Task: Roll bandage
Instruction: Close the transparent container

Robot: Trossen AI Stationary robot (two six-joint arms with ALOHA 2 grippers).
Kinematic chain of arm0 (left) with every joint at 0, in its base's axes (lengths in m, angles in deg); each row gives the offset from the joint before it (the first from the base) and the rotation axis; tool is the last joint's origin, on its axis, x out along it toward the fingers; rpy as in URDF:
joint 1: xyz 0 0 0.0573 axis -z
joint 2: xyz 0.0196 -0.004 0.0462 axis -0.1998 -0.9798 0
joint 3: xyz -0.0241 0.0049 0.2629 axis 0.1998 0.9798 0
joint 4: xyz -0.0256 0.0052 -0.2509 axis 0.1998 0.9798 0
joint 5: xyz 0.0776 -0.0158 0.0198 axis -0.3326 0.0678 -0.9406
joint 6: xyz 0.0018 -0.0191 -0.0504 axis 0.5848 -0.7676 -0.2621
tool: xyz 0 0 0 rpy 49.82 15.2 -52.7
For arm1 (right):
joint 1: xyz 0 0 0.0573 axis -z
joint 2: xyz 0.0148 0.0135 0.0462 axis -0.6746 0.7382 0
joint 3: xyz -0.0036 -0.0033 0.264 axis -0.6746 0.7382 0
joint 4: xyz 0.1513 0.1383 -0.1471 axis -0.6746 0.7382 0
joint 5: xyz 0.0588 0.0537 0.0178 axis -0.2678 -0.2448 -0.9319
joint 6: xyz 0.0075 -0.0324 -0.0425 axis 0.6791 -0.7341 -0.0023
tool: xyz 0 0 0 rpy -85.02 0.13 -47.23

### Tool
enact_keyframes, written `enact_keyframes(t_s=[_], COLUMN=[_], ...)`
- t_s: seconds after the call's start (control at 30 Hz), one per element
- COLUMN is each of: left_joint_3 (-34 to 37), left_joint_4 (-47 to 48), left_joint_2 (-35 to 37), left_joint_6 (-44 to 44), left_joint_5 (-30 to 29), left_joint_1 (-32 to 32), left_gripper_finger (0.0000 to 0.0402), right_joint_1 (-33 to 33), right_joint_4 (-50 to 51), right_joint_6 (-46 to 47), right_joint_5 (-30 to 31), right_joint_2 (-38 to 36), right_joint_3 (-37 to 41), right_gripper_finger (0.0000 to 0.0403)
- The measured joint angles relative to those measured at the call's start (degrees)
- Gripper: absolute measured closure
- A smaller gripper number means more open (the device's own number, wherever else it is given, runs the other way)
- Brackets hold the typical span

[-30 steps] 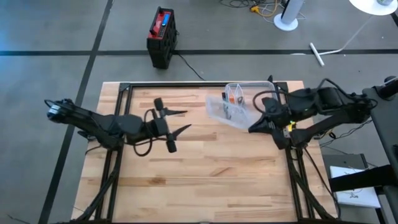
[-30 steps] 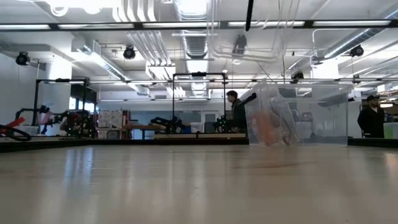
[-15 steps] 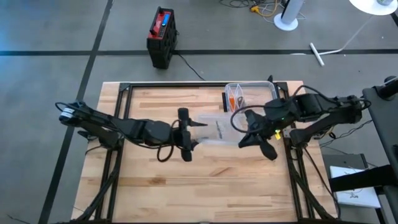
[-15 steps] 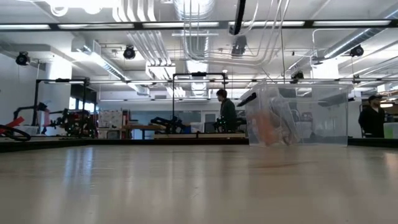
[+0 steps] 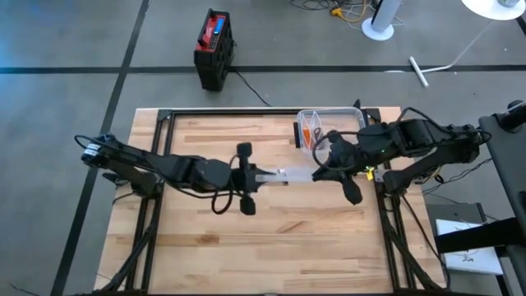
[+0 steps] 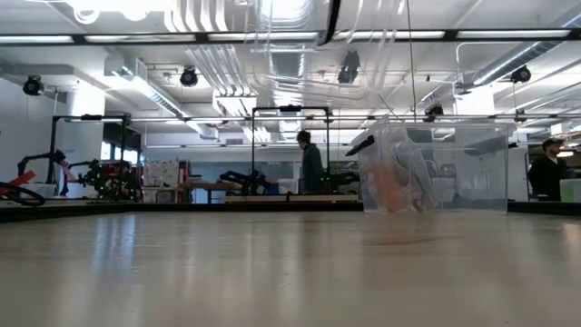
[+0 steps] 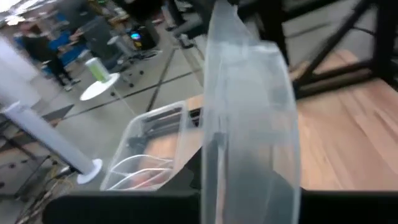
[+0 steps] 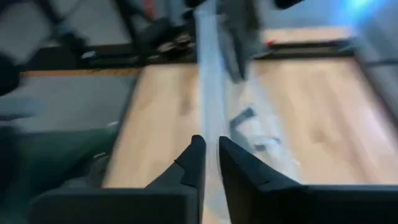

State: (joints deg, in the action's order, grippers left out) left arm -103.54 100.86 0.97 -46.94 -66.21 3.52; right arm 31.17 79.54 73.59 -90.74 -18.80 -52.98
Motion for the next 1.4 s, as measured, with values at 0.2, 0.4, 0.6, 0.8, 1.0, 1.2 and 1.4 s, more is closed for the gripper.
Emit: enact_keyframes(t_s=[0.2, 0.4, 0.6, 0.8, 1.0, 1.2, 1.4], left_joint_3=[0.2, 0.2, 0.2, 0.2, 0.2, 0.2, 0.3], left_joint_4=[-0.4, -0.1, -2.6, -6.2, -8.0, -10.4, -13.8], left_joint_2=[1.8, 2.4, 2.5, 2.7, 3.3, 3.5, 3.5], left_joint_6=[-4.0, -5.0, -6.5, -5.2, -4.8, -4.2, -4.0], left_joint_5=[-4.6, -17.1, -19.0, -18.7, -17.4, -15.8, -14.0], left_joint_1=[-0.2, -0.6, -2.3, -2.6, -1.6, -1.1, -1.1], left_gripper_finger=[0.0397, 0.04, 0.0401, 0.0401, 0.0401, 0.0401, 0.0401], right_joint_1=[-5.9, -13.9, -14.9, -9.9, -6.3, -4.2, -2.7], right_joint_4=[0.1, 0.2, -4.0, -10.8, -20.5, -30.5, -31.1], right_joint_6=[-5.2, -2.9, 6.3, 5.5, -1.7, -6.5, -4.5], right_joint_5=[21.5, 46.6, 66.5, 59.4, 55.6, 50.7, 50.2], right_joint_2=[-0.8, 1.4, 7.3, 13.6, 14.0, 13.7, 15.0], right_joint_3=[-1.5, 2.7, 7.8, 8.4, 8.3, 8.3, 8.2], right_gripper_finger=[0.0318, 0.0275, 0.025, 0.0223, 0.0195, 0.0191, 0.022])
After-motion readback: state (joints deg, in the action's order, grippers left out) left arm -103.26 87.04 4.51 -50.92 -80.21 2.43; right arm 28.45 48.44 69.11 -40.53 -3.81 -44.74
